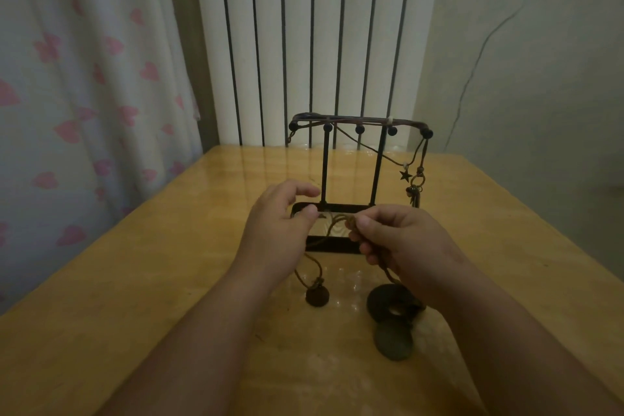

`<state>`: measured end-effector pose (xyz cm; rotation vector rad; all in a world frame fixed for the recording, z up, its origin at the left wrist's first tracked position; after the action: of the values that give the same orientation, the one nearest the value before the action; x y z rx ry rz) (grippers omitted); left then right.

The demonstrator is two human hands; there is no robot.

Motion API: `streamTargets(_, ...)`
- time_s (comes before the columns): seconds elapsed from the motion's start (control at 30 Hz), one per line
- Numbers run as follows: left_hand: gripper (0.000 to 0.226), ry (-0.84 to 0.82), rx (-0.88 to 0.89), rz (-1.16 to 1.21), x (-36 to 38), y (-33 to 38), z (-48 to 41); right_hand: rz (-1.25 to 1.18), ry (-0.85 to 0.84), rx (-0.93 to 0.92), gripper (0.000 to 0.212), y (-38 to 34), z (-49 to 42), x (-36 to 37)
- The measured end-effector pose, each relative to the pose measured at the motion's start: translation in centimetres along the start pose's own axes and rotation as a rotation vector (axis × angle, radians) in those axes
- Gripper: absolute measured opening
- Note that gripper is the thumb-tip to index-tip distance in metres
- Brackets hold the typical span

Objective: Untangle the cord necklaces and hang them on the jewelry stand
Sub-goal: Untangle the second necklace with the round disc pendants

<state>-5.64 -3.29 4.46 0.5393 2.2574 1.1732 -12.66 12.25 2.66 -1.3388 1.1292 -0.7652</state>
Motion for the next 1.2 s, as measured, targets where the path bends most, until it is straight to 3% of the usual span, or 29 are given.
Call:
streamTargets(0.13,0.017,0.090,0.163,-0.055,-0.8,1.2,0.1,0.032,0.019,-0.057,0.018,-0.2,0.0,0.1)
streamTargets(0.27,0.016,0.015,0.269,0.030,-0.5,2.2,0.8,0.036,0.041,-0.126,0.014,-0.6,0.0,-0.1)
streamTargets(0.43,0.016,-0.090,0.261,-0.005,0.5,1.8,1.2,0.072,0.045,-0.230,0.015,-1.3,0.2,0.0)
streamTargets(0.7,0.015,-0.083,0.282,-0.030,0.6,1.7,1.3,0.233,0.102,-0.364,0.021,-1.8,0.2,0.1)
streamTargets(0.97,0.011,-0.008,0.434,-0.108,0.4,2.6,1.5,0.368,0.105,-0.446,0.034,-2.4,0.4,0.5)
streamTargets(1.2,0.013,0.018,0.470,-0.121,0.5,2.5,1.4,0.389,0.146,-0.472,0.017,-2.2,0.2,0.3)
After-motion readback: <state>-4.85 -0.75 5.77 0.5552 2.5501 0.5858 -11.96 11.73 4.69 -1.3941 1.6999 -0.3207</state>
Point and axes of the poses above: each hand's wrist, its own z-axis away from the middle knuckle, its own x-axis out of the palm, y = z × x, the point moved 7 cm from there along -z, towards the middle knuckle, and after that the axes turned 13 degrees about y, right-handed, at the moved point
